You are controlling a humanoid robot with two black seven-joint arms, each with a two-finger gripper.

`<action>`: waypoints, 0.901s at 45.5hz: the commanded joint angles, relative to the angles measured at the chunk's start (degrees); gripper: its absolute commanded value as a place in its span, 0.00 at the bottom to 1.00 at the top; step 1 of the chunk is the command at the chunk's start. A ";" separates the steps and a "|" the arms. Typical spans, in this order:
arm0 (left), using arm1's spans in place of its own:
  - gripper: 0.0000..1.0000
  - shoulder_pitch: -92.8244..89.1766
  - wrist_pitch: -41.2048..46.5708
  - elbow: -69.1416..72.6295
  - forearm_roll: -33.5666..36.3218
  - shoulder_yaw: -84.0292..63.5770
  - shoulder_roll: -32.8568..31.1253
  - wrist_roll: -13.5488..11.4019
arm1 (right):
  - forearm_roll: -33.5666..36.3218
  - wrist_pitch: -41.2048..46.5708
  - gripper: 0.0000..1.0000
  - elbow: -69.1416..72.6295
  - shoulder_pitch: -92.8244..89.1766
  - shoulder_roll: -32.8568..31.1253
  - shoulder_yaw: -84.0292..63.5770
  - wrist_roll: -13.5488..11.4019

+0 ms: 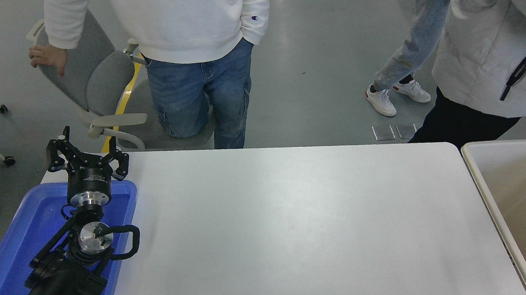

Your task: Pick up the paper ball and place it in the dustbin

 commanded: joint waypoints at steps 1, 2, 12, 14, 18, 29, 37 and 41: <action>0.99 0.00 0.00 0.00 0.00 0.00 0.00 0.00 | -0.15 1.38 1.00 6.80 1.97 -2.29 10.56 0.87; 0.99 0.00 0.00 0.00 0.00 0.00 0.00 0.00 | -0.15 1.90 1.00 7.68 2.15 -2.73 11.70 1.39; 0.99 0.00 0.00 0.00 0.00 0.00 0.00 0.00 | -0.23 9.90 1.00 16.47 2.33 -5.99 21.81 4.65; 0.99 0.00 0.00 0.00 0.00 0.00 0.00 0.00 | -0.23 11.04 1.00 17.96 2.33 -6.17 24.01 4.65; 0.99 0.00 0.00 0.00 0.00 0.00 0.00 0.00 | -0.23 13.15 1.00 20.16 2.24 -5.90 28.23 4.65; 0.99 0.00 0.00 0.00 0.00 0.00 0.00 0.00 | -0.23 14.30 1.00 27.02 2.15 -4.15 33.25 4.65; 0.99 0.00 0.00 0.00 0.00 0.00 0.00 0.00 | -0.23 15.70 1.00 29.57 1.63 -2.04 36.06 4.56; 0.99 0.00 0.00 0.00 0.00 0.00 0.00 0.00 | -0.23 16.06 1.00 29.57 1.45 0.33 37.72 4.65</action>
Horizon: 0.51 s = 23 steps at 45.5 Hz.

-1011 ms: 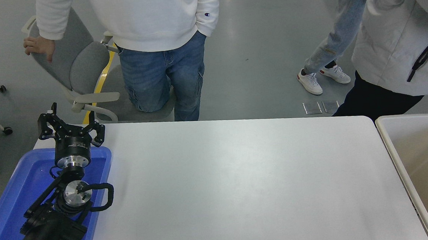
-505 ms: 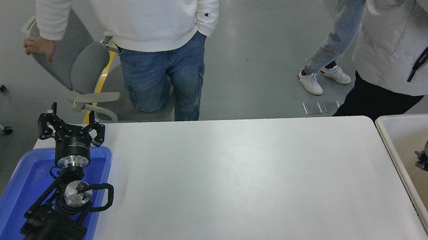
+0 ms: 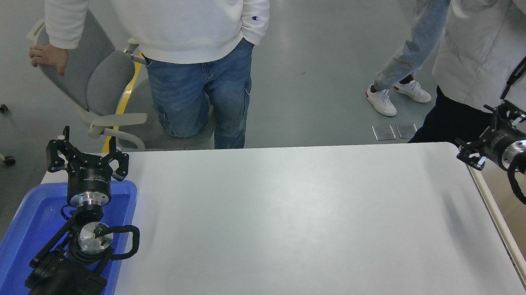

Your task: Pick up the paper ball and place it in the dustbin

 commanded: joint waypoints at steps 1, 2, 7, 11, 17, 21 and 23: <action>0.99 0.00 0.00 0.00 0.00 0.00 0.00 0.00 | -0.01 1.78 1.00 3.03 -0.47 4.26 5.49 0.11; 0.99 0.00 0.00 0.00 0.00 0.00 0.00 0.00 | -0.01 1.78 1.00 3.03 -0.47 4.96 6.36 0.11; 0.99 0.00 0.00 0.00 0.00 0.00 0.00 0.00 | -0.01 1.78 1.00 3.03 -0.82 8.56 9.01 0.11; 0.99 0.00 0.00 0.00 0.00 0.00 0.00 0.00 | -0.01 1.87 1.00 3.03 -0.91 10.76 9.19 0.20; 0.99 0.00 0.00 0.00 0.00 0.00 0.00 0.00 | -0.01 1.96 1.00 3.03 -0.91 13.66 9.19 1.17; 0.99 0.00 0.00 0.00 0.00 0.00 0.00 0.00 | -0.01 1.96 1.00 3.03 -0.99 15.33 9.27 1.26; 0.99 0.00 0.00 0.00 0.00 0.00 0.00 0.00 | 0.08 1.87 1.00 3.03 -0.99 16.12 9.27 1.26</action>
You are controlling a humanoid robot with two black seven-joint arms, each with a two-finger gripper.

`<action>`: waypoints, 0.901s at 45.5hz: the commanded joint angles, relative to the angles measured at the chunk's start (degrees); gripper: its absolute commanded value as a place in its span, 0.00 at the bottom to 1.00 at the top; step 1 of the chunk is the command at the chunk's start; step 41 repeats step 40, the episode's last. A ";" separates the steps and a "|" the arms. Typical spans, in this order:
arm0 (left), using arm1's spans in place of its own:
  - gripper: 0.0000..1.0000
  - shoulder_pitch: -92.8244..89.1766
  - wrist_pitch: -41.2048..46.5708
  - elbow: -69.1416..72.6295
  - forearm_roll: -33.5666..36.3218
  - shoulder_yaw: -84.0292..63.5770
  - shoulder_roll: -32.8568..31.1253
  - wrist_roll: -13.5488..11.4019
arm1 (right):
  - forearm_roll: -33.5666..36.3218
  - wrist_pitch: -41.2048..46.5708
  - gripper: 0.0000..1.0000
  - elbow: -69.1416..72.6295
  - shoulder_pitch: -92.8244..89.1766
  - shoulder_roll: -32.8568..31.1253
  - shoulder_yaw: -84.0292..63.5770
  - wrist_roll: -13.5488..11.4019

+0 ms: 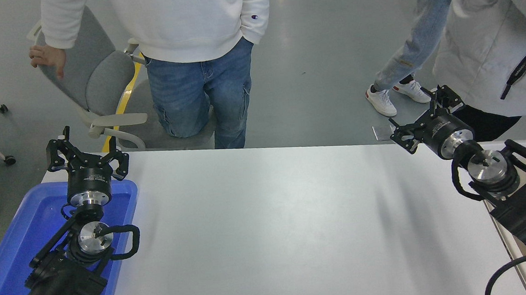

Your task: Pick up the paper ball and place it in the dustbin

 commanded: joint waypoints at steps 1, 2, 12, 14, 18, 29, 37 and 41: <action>0.99 0.00 0.00 0.00 0.00 0.00 0.00 0.00 | 0.00 0.13 1.00 0.29 -0.18 5.27 1.13 0.55; 0.99 0.00 0.00 0.00 0.00 0.00 0.00 0.00 | 0.00 0.13 1.00 0.20 -0.27 5.53 1.13 0.55; 0.99 0.00 0.00 0.00 0.00 0.00 0.00 0.00 | 0.00 0.22 1.00 -0.59 -0.62 6.67 1.13 1.86; 0.99 0.00 0.00 0.00 0.00 0.00 0.00 0.00 | 0.00 0.22 1.00 -0.68 -0.71 6.67 1.13 2.65; 0.99 0.00 0.00 0.00 0.00 0.00 0.00 0.00 | 0.00 0.31 1.00 -0.94 -1.15 6.59 1.13 3.54; 0.99 0.00 0.00 0.00 0.00 0.00 0.00 0.00 | 0.00 0.75 1.00 -2.17 -1.67 5.97 1.04 3.62; 0.99 0.00 0.00 0.00 0.00 0.00 0.00 0.00 | 0.00 0.75 1.00 -2.17 -2.03 4.74 1.04 3.62; 0.99 0.00 0.00 0.00 0.00 0.00 0.00 0.00 | 0.00 0.75 1.00 -2.17 -2.03 4.56 1.13 3.62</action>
